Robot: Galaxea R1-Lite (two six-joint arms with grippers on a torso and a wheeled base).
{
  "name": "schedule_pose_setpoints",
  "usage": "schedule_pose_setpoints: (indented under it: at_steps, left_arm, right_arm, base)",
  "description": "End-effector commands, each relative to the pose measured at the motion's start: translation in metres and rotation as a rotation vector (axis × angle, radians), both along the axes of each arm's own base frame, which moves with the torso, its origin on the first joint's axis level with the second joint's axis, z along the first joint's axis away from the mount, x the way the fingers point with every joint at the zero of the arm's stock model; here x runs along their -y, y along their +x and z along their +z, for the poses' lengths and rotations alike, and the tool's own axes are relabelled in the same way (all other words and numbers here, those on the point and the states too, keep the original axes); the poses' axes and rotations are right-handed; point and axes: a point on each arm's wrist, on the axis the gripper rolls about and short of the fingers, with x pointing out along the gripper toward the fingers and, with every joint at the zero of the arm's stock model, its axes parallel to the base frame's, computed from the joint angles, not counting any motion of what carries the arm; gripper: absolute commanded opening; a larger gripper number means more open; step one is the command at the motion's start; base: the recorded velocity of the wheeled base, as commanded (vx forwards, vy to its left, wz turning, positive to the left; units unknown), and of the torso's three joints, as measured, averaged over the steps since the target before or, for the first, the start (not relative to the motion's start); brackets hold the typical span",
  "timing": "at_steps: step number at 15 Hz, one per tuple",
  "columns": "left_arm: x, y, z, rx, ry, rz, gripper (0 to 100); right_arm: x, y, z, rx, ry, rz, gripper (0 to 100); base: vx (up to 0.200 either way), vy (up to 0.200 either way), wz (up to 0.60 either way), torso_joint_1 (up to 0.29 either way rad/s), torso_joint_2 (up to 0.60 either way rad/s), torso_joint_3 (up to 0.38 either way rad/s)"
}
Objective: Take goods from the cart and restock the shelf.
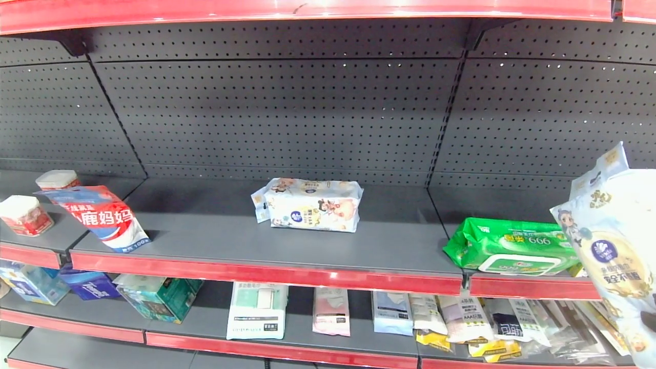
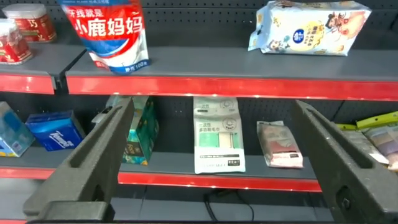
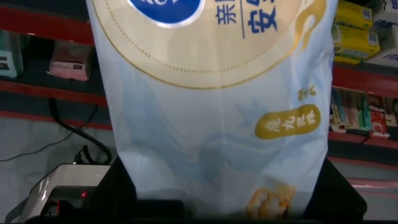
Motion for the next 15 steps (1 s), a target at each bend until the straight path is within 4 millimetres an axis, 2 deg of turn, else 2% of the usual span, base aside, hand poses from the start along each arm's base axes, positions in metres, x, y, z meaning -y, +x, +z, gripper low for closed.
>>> schedule_pose_setpoints:
  at_steps: [1, 3, 4, 5, 6, 8, 9, 10, 11, 14, 15]
  left_arm:
    - [0.0, 0.002, 0.0, -0.024, 0.003, -0.007, 100]
    - [0.001, 0.004, 0.005, -0.051, 0.031, -0.099, 100]
    - [0.001, 0.004, 0.019, -0.034, 0.028, -0.115, 100]
    - [0.002, 0.024, 0.077, -0.104, -0.062, -0.125, 100]
    - [0.003, 0.039, 0.095, -0.14, -0.081, -0.125, 100]
    - [0.003, 0.046, 0.097, -0.163, -0.064, -0.124, 100]
    - [0.005, 0.107, 0.12, -0.273, -0.004, -0.106, 100]
    - [0.005, 0.118, 0.122, -0.285, 0.0, -0.107, 100]
    - [0.006, 0.141, 0.116, -0.345, 0.041, -0.125, 100]
    - [0.01, 0.185, 0.11, -0.45, 0.116, -0.242, 100]
    - [0.012, 0.21, 0.113, -0.472, 0.142, -0.301, 100]
  right_arm:
    - [-0.002, -0.012, 0.001, 0.054, 0.003, 0.002, 0]
    - [-0.007, -0.039, -0.009, 0.149, 0.017, 0.048, 0]
    - [-0.008, -0.045, -0.012, 0.173, 0.017, 0.055, 0]
    - [-0.009, -0.056, -0.018, 0.214, 0.012, 0.057, 0]
    - [-0.01, -0.062, -0.022, 0.238, 0.008, 0.054, 0]
    - [-0.01, -0.064, -0.024, 0.247, 0.005, 0.049, 0]
    - [-0.011, -0.077, -0.04, 0.292, -0.006, 0.045, 0]
    - [-0.012, -0.078, -0.044, 0.295, -0.006, 0.046, 0]
    - [-0.012, -0.082, -0.049, 0.311, -0.013, 0.045, 0]
    - [-0.012, -0.082, -0.055, 0.304, -0.007, 0.061, 0]
    - [-0.013, -0.085, -0.061, 0.313, -0.008, 0.061, 0]
  base:
    - [0.0, 0.0, 0.0, 0.0, 0.0, 0.0]
    - [0.0, 0.0, 0.0, 0.0, 0.0, 0.0]
    - [0.0, 0.0, 0.0, 0.0, 0.0, 0.0]
    - [0.0, 0.0, 0.0, 0.0, 0.0, 0.0]
    - [0.0, 0.0, 0.0, 0.0, 0.0, 0.0]
    - [0.0, 0.0, 0.0, 0.0, 0.0, 0.0]
    - [0.0, 0.0, 0.0, 0.0, 0.0, 0.0]
    - [0.0, 0.0, 0.0, 0.0, 0.0, 0.0]
    - [0.0, 0.0, 0.0, 0.0, 0.0, 0.0]
    - [0.0, 0.0, 0.0, 0.0, 0.0, 0.0]
    - [0.0, 0.0, 0.0, 0.0, 0.0, 0.0]
